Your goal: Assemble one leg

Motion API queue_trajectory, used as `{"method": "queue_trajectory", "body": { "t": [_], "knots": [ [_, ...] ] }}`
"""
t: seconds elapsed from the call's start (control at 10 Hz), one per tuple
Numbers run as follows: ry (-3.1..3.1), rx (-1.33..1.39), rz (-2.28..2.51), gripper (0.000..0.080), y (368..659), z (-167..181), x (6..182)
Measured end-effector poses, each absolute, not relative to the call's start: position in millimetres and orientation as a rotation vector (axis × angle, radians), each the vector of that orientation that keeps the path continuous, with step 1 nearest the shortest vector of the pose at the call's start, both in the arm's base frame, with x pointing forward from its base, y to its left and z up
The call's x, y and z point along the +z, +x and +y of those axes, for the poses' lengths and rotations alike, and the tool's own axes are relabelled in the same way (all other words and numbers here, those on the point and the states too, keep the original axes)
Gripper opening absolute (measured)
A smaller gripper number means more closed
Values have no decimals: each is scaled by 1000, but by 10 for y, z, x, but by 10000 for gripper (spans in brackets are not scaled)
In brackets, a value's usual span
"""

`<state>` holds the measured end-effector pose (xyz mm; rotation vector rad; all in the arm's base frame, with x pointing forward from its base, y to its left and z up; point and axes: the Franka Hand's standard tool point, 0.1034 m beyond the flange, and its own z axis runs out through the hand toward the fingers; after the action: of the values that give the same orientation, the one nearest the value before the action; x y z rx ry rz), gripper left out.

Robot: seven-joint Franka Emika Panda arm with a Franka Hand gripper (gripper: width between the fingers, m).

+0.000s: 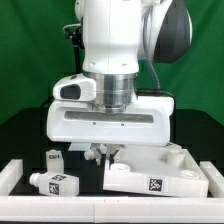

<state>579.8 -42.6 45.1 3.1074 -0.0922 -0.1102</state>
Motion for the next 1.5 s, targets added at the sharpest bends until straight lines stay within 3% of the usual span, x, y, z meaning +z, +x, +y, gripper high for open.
{"method": "queue_trajectory", "body": {
  "t": [0.3, 0.8, 1.4, 1.5],
  "knots": [
    [3106, -117, -94, 54, 5785, -417, 425],
    [3107, -114, -41, 54, 5957, -210, 207],
    [3100, -110, -86, 56, 6037, -217, 184],
    [3100, -111, -86, 212, 6036, -218, 182]
  ]
}}
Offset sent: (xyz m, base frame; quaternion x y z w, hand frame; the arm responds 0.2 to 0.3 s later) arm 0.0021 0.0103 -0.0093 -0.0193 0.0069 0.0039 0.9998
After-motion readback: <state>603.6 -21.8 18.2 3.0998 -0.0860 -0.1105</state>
